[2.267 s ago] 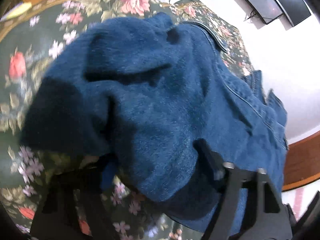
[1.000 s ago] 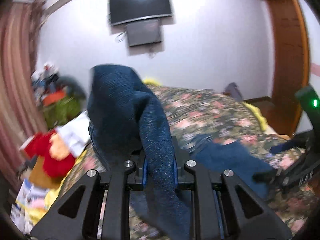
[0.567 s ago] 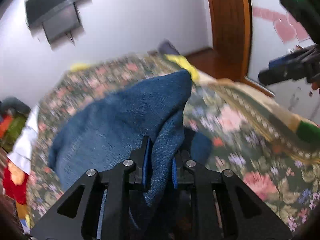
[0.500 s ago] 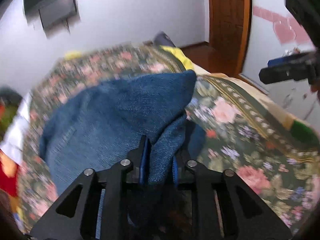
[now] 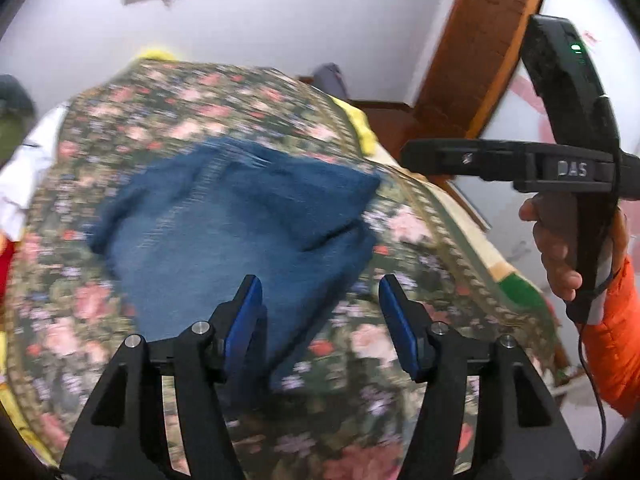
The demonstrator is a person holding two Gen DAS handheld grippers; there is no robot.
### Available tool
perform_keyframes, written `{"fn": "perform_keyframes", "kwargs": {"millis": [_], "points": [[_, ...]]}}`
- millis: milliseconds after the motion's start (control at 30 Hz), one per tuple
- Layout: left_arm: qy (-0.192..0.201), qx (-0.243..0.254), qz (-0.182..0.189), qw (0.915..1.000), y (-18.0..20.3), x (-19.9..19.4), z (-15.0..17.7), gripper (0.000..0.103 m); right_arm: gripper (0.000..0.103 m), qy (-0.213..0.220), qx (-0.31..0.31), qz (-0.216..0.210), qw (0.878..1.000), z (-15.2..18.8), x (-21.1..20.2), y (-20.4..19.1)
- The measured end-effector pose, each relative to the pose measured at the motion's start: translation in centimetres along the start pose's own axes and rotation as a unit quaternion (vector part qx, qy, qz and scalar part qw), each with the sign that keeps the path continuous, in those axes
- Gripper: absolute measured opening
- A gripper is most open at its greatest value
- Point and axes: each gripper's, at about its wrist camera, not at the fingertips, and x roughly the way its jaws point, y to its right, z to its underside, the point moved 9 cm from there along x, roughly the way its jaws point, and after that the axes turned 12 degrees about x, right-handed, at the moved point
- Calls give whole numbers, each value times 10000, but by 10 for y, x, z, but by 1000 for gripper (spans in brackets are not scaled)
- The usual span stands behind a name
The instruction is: Fold large clothes
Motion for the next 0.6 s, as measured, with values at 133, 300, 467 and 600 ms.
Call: {"fn": "perform_keyframes", "kwargs": {"millis": [133, 300, 467, 600], "points": [[13, -35, -784, 9969, -41, -15, 10, 77, 99, -266, -164, 173, 9994, 3, 38, -14], [-554, -618, -846, 9930, -76, 13, 49, 77, 99, -766, -196, 947, 9924, 21, 92, 23], [-903, -669, -559, 9921, -68, 50, 94, 89, 100, -963, 475, 844, 9906, 34, 98, 79], [-1012, -961, -245, 9899, -65, 53, 119, 97, 100, -1245, 1259, 389, 9834, 52, 94, 109]]}}
